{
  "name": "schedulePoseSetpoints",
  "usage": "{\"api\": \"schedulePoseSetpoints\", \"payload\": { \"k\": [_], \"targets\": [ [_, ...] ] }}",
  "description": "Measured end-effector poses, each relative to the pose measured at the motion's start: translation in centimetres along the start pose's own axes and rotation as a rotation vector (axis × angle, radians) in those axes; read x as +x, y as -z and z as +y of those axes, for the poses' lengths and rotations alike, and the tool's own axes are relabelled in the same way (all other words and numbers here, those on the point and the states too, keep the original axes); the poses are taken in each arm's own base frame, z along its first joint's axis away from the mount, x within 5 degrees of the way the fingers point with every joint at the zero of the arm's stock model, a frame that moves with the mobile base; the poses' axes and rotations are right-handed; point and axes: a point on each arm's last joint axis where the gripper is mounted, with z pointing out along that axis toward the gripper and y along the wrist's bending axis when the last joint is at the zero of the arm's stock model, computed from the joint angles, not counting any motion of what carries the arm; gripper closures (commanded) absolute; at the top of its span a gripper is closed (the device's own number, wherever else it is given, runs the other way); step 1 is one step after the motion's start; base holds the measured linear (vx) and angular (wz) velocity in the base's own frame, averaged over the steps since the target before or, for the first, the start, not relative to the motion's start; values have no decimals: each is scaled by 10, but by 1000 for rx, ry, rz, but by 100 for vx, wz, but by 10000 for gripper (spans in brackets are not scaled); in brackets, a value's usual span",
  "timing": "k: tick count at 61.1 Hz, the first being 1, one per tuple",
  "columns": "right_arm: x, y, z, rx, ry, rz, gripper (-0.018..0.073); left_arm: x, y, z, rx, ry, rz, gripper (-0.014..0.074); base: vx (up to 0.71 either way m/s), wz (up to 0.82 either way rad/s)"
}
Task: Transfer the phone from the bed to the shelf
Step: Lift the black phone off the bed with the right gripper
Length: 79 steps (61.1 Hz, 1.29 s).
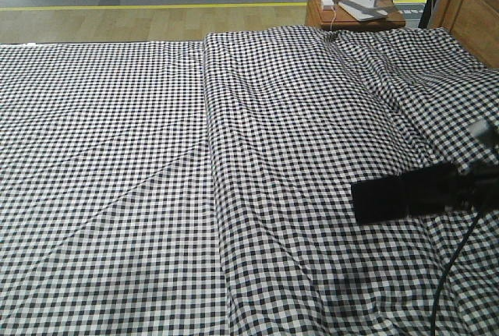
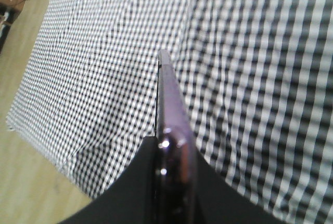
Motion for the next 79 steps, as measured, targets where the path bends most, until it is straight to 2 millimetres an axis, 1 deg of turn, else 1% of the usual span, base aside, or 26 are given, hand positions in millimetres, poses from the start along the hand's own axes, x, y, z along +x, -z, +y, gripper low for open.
{"api": "schedulePoseSetpoints", "payload": {
  "k": [3, 7, 14, 20, 26, 39, 51, 62, 70, 79],
  "targets": [
    [-10, 9, 20, 13, 51, -25, 562, 0, 0, 0, 0, 0, 0, 595, 0, 0],
    [-19, 16, 47, 16, 122, -43, 562, 0, 0, 0, 0, 0, 0, 595, 0, 0],
    [-29, 16, 95, -14, 259, -42, 562, 0, 0, 0, 0, 0, 0, 595, 0, 0],
    [-32, 11, 132, -56, 361, -28, 562, 0, 0, 0, 0, 0, 0, 595, 0, 0],
    [-30, 2, 162, -105, 439, -2, 562, 0, 0, 0, 0, 0, 0, 595, 0, 0],
    [-20, -14, 213, -195, 562, 50, 562, 0, 0, 0, 0, 0, 0, 595, 0, 0],
    [-8, -19, 252, -278, 649, 80, 562, 0, 0, 0, 0, 0, 0, 595, 0, 0],
    [2, -23, 278, -355, 700, 91, 562, 0, 0, 0, 0, 0, 0, 595, 0, 0],
    [7, -26, 289, -387, 723, 104, 562, 0, 0, 0, 0, 0, 0, 595, 0, 0],
    [9, -27, 293, -400, 730, 109, 562, 0, 0, 0, 0, 0, 0, 595, 0, 0]
  ]
}}
